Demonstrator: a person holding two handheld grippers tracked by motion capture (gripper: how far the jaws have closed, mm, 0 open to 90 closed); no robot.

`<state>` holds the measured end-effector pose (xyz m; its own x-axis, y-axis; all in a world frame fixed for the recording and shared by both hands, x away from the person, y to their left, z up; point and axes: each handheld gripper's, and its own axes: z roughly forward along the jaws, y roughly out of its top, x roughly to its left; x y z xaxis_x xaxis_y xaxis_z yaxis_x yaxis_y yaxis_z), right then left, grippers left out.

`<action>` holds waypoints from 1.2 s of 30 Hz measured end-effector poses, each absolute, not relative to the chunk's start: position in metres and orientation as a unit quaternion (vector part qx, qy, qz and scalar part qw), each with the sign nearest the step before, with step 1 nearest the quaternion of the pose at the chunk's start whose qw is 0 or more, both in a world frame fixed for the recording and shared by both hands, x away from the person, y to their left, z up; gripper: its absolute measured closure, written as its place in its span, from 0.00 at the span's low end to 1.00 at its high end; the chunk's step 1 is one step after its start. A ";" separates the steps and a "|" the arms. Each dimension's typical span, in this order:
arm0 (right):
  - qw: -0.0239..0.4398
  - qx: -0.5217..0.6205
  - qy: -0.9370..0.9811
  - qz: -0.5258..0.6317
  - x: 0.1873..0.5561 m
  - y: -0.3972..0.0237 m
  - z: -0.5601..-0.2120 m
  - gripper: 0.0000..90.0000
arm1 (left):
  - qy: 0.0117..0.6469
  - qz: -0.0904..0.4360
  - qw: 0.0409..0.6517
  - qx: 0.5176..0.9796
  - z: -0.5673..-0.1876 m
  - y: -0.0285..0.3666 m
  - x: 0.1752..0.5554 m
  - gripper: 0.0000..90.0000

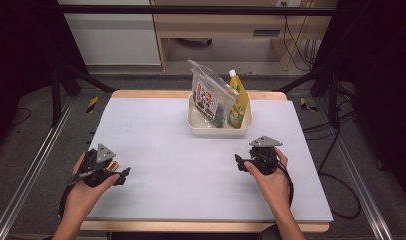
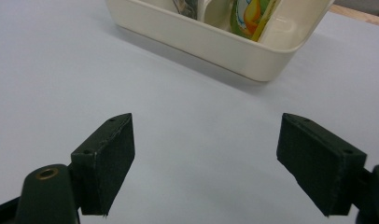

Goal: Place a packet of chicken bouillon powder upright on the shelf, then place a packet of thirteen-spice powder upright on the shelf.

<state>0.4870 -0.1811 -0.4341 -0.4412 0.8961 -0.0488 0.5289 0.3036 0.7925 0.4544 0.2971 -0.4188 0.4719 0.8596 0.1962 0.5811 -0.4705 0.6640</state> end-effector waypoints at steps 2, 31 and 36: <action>0.251 0.466 0.767 0.362 0.487 -0.181 -0.435 0.22 | 0.453 0.257 0.257 0.814 -0.420 0.305 0.456 0.11; 0.236 0.455 0.793 0.330 0.489 -0.170 -0.444 0.21 | 0.516 0.155 0.162 0.827 -0.435 0.360 0.465 0.20; 0.231 0.455 0.795 0.328 0.490 -0.169 -0.445 0.21 | 0.505 0.132 0.164 0.837 -0.437 0.358 0.465 0.22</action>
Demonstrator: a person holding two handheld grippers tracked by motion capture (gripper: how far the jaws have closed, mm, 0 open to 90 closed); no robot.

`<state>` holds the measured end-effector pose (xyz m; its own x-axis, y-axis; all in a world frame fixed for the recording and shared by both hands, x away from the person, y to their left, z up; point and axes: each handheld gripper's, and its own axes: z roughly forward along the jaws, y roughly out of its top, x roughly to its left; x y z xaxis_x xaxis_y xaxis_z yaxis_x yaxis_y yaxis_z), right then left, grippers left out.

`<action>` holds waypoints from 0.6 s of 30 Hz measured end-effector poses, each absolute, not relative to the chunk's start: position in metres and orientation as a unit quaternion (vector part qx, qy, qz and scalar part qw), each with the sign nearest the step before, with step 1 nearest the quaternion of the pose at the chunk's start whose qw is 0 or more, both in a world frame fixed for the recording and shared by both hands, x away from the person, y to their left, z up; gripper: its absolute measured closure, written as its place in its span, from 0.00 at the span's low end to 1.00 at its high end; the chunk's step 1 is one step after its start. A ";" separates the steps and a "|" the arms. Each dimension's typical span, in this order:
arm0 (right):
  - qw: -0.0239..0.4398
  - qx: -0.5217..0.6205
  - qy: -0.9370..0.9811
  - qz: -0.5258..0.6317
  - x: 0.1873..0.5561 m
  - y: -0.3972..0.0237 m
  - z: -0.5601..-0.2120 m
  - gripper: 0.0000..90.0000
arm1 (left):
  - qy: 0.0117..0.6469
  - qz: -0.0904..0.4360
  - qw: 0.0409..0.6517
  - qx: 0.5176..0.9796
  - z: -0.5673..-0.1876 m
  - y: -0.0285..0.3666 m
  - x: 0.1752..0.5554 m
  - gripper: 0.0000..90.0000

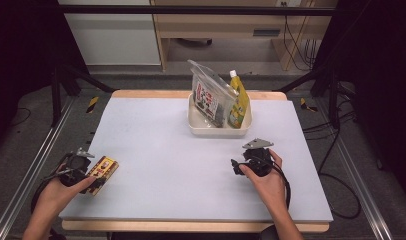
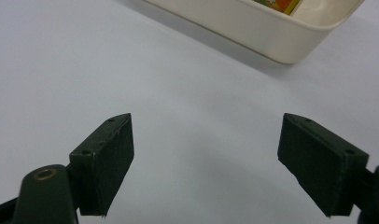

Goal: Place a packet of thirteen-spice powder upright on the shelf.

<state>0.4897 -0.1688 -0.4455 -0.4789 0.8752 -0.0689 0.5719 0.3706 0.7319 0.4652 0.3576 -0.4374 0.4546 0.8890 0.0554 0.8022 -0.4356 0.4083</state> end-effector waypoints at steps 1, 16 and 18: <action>0.232 0.453 0.796 0.327 0.490 -0.168 -0.446 0.21 | 0.507 0.130 0.166 0.836 -0.439 0.357 0.465 0.22; 0.228 0.451 0.798 0.327 0.490 -0.167 -0.446 0.21 | 0.496 0.134 0.156 0.844 -0.441 0.358 0.468 0.35; 0.229 0.450 0.798 0.329 0.490 -0.167 -0.446 0.21 | 0.490 0.135 0.163 0.845 -0.438 0.356 0.468 0.36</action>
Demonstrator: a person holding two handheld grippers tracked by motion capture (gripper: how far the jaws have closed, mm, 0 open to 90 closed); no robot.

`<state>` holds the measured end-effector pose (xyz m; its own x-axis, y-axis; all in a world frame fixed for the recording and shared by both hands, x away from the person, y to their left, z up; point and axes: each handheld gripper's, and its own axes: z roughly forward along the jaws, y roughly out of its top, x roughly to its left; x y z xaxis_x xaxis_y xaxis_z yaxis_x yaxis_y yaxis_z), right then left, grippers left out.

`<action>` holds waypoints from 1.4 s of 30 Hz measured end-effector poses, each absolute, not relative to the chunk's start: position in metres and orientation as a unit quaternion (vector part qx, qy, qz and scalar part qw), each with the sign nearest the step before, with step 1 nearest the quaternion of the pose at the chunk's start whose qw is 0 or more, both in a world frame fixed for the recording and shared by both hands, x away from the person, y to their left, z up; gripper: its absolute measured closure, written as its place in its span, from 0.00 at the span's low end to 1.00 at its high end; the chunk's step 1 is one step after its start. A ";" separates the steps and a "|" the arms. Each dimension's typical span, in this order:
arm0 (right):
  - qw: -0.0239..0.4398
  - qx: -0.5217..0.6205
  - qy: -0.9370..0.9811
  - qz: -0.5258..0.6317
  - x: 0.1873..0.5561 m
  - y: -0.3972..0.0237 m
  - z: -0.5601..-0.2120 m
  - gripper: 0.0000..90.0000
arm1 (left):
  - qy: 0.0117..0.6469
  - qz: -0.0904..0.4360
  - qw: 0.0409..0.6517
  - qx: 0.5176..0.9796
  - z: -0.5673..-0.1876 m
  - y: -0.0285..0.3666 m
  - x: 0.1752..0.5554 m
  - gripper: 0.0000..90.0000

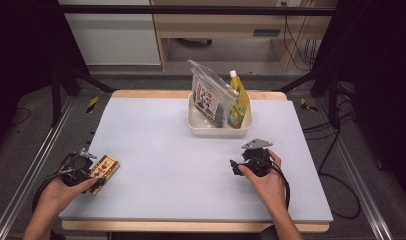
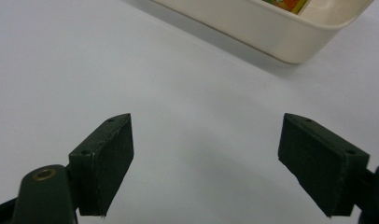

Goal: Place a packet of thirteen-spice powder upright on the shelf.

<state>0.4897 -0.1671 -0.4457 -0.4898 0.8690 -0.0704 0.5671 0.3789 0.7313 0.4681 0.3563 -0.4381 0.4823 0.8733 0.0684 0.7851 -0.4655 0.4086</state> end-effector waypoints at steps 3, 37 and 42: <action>0.229 0.450 0.797 0.331 0.489 -0.166 -0.446 0.21 | 0.476 0.144 0.177 0.849 -0.432 0.350 0.467 0.36; 0.121 0.413 0.792 0.433 0.500 -0.102 -0.418 0.41 | 0.268 0.192 0.270 0.905 -0.429 0.177 0.486 0.36; 0.106 0.397 0.802 0.434 0.491 -0.096 -0.422 0.44 | 0.245 0.198 0.270 0.910 -0.435 0.168 0.477 0.36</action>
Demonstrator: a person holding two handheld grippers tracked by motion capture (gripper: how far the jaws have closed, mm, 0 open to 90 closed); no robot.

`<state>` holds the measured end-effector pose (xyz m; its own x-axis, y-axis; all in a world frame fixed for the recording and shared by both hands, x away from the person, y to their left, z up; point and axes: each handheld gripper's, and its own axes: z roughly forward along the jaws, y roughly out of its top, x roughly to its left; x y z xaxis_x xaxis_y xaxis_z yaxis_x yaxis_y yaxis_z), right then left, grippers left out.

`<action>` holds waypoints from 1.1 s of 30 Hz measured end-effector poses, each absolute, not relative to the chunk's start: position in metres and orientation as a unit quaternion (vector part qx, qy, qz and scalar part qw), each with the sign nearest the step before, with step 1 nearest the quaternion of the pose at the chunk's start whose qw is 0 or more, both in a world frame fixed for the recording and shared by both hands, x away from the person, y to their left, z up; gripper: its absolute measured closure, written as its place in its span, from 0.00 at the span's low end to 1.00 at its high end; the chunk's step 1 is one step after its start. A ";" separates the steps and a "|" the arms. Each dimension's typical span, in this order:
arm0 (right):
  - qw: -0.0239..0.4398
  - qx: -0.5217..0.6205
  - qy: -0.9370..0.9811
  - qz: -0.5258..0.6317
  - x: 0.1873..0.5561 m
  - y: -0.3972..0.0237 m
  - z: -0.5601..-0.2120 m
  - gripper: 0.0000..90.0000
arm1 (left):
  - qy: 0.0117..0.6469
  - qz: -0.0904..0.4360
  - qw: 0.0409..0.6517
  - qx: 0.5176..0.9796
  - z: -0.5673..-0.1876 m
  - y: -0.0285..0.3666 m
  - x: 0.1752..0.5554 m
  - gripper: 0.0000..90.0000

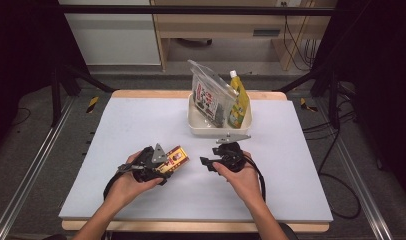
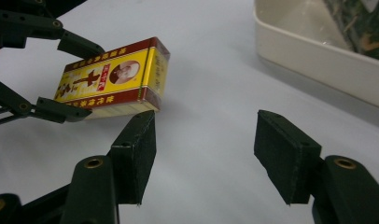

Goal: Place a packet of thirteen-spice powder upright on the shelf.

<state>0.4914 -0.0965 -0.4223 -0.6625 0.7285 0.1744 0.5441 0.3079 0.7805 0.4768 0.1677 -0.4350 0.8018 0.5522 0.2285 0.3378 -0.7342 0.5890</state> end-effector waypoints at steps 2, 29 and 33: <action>0.100 0.394 0.804 0.434 0.491 -0.093 -0.425 0.45 | 0.234 0.201 0.272 0.912 -0.435 0.164 0.474 0.36; 0.004 0.392 0.800 0.453 0.499 -0.084 -0.435 0.42 | 0.186 0.222 0.299 0.909 -0.436 0.137 0.459 0.36; -0.013 0.389 0.797 0.462 0.501 -0.085 -0.437 0.42 | 0.180 0.225 0.308 0.907 -0.433 0.134 0.456 0.36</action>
<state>0.5012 -0.0848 -0.4373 -0.6968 0.6083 0.3801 0.6323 0.2707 0.7259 0.4562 0.1340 -0.4332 0.8341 0.4648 0.2970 0.1882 -0.7459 0.6389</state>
